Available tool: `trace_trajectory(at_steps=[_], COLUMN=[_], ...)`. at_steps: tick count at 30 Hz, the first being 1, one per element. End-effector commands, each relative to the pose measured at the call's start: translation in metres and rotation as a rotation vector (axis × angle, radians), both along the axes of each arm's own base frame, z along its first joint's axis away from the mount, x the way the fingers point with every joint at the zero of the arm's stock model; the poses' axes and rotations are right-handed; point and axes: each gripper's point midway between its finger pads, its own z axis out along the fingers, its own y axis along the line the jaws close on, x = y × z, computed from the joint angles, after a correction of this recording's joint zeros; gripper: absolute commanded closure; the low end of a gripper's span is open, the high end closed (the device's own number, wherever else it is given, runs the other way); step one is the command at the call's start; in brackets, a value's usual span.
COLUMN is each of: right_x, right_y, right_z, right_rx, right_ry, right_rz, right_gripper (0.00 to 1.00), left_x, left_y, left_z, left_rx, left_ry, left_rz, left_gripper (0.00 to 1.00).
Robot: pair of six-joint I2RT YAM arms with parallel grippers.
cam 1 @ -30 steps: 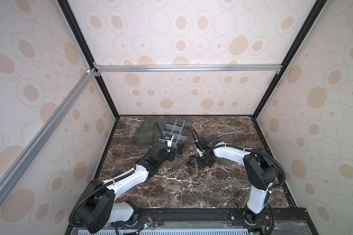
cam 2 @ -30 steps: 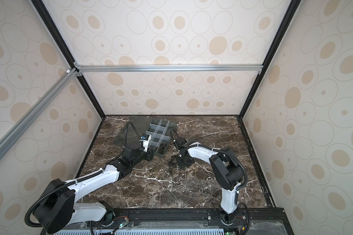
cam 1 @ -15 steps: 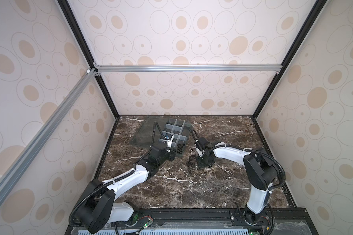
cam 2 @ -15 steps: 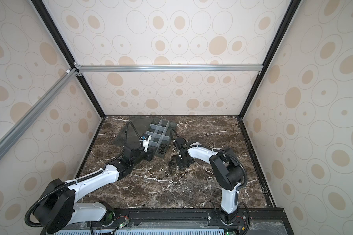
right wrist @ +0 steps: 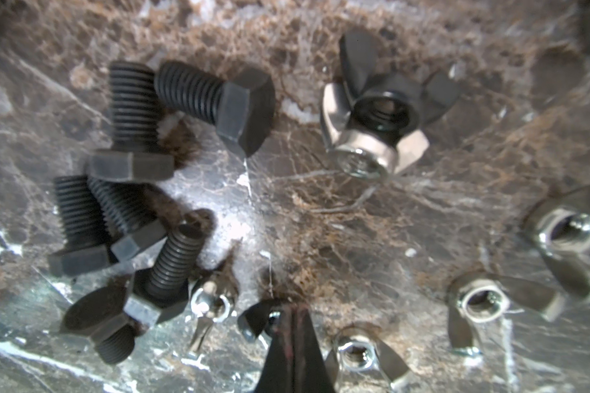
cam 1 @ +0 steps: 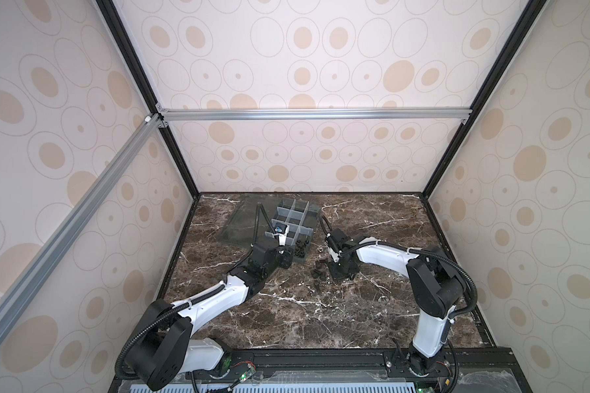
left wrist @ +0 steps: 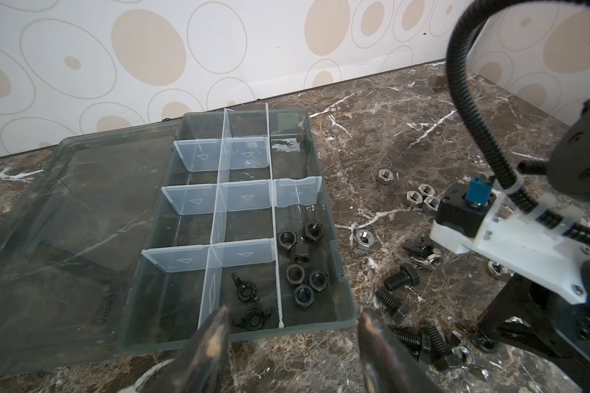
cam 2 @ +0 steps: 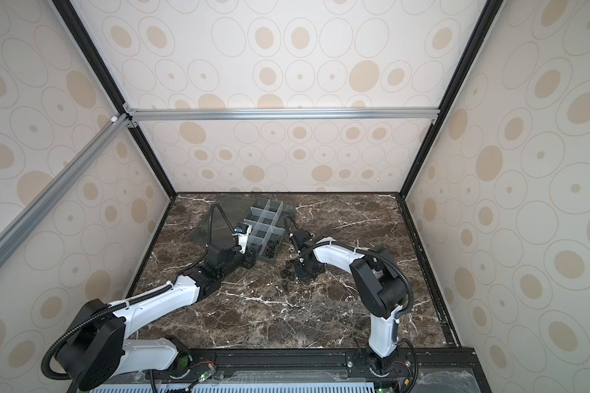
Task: Sort the screws and nuts into containers
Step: Pick up the nut from the center of the table.
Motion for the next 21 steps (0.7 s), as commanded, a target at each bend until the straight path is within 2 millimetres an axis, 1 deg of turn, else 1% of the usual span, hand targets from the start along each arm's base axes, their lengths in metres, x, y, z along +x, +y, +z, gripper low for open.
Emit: trace_trajectory(at_steps=[1, 5, 9, 10, 12, 13, 18, 21], right_x=[0.003, 0.003, 0.004, 0.002, 0.002, 0.002, 0.004, 0.004], right_y=[-0.001, 0.004, 0.008, 0.012, 0.017, 0.018, 0.018, 0.02], right_z=[0.017, 0.021, 0.025, 0.026, 0.029, 0.029, 0.021, 0.01], right_rx=[0.012, 0.039, 0.059, 0.08, 0.105, 0.107, 0.097, 0.072], right_ry=[-0.017, -0.024, -0.032, -0.033, -0.052, -0.061, -0.083, -0.06], right_rz=[0.008, 0.025, 0.054, 0.077, 0.114, 0.129, 0.176, 0.203], right_gripper=[0.98, 1.0, 1.0, 0.96, 0.76, 0.73, 0.67, 0.67], left_x=[0.003, 0.004, 0.003, 0.003, 0.003, 0.003, 0.004, 0.005], left_y=[0.003, 0.002, 0.002, 0.002, 0.003, 0.002, 0.0, -0.002], left_z=[0.018, 0.017, 0.018, 0.017, 0.016, 0.016, 0.016, 0.015], left_rx=[-0.037, -0.038, -0.041, -0.039, -0.037, -0.035, -0.042, -0.042], left_ry=[-0.051, -0.049, -0.05, -0.049, -0.048, -0.047, -0.045, -0.04], left_rz=[0.025, 0.02, 0.019, 0.019, 0.021, 0.02, 0.014, 0.011], left_gripper=[0.39, 0.39, 0.39, 0.39, 0.39, 0.39, 0.39, 0.39])
